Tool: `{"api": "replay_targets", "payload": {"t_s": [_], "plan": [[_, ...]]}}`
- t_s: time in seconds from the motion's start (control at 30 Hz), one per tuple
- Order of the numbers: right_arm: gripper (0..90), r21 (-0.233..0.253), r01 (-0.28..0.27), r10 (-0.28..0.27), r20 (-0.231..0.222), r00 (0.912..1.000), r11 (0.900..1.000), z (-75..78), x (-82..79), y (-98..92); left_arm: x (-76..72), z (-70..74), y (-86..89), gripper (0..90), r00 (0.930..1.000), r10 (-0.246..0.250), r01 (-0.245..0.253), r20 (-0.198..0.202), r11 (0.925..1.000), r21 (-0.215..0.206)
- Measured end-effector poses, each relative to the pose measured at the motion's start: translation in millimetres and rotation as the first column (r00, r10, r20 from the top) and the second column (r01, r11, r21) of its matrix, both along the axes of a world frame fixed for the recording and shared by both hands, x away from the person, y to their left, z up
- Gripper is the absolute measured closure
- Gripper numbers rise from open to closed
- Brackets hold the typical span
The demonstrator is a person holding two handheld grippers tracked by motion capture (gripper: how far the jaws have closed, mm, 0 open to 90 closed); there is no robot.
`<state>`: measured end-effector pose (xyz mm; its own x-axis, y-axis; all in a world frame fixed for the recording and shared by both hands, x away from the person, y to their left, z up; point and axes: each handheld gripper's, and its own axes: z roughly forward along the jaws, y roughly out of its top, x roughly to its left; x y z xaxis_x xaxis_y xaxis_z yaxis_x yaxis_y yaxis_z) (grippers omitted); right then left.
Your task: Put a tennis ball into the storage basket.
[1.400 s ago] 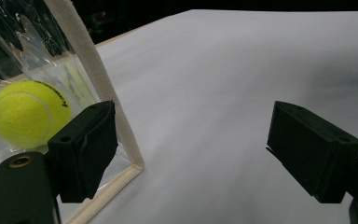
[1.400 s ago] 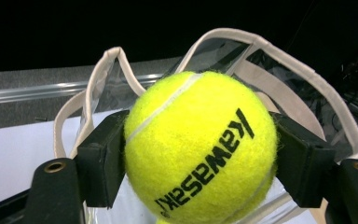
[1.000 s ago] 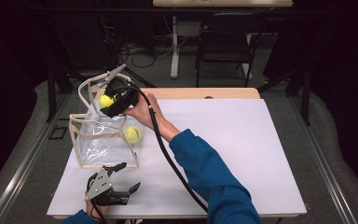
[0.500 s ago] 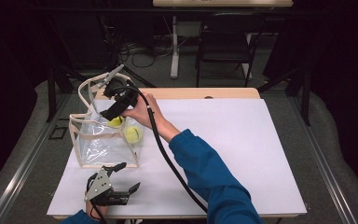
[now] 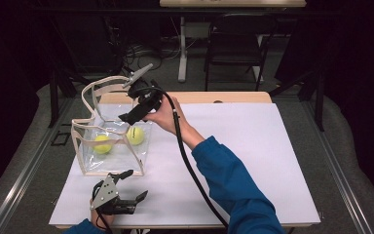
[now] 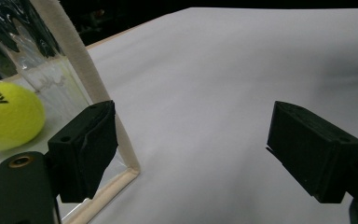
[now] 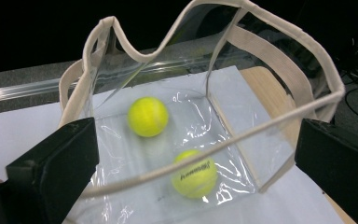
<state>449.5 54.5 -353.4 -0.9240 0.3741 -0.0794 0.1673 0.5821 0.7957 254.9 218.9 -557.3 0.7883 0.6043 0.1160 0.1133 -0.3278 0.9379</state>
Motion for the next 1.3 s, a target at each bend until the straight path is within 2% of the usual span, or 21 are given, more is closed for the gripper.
{"api": "replay_targets", "payload": {"t_s": [0.07, 0.43, 0.7, 1.3], "plan": [[0.0, 0.005, 0.007, -0.007, -0.002, 1.0000, 1.000, 0.3, -1.8, -11.2, 0.8, -0.3, -0.4, 16.0, 1.0000, -0.001, 0.001, 0.000, 1.0000, 0.001], [0.0, 0.012, 0.037, -0.037, -0.006, 0.9993, 0.999, -7.2, -3.4, -47.1, 1.5, -0.9, -2.1, 16.0, 1.0000, 0.002, -0.002, -0.003, 1.0000, 0.008], [0.0, 0.004, 0.045, -0.045, -0.003, 0.9990, 0.999, -14.3, -7.3, -61.2, 1.2, -1.3, -1.4, 16.0, 1.0000, -0.001, 0.001, -0.004, 1.0000, 0.008], [0.0, -0.040, 0.063, -0.064, -0.021, 0.9977, 0.997, -45.3, -19.6, -92.5, 0.3, -1.0, -0.7, 16.0, 1.0000, -0.002, 0.002, -0.001, 1.0000, 0.009]]}}
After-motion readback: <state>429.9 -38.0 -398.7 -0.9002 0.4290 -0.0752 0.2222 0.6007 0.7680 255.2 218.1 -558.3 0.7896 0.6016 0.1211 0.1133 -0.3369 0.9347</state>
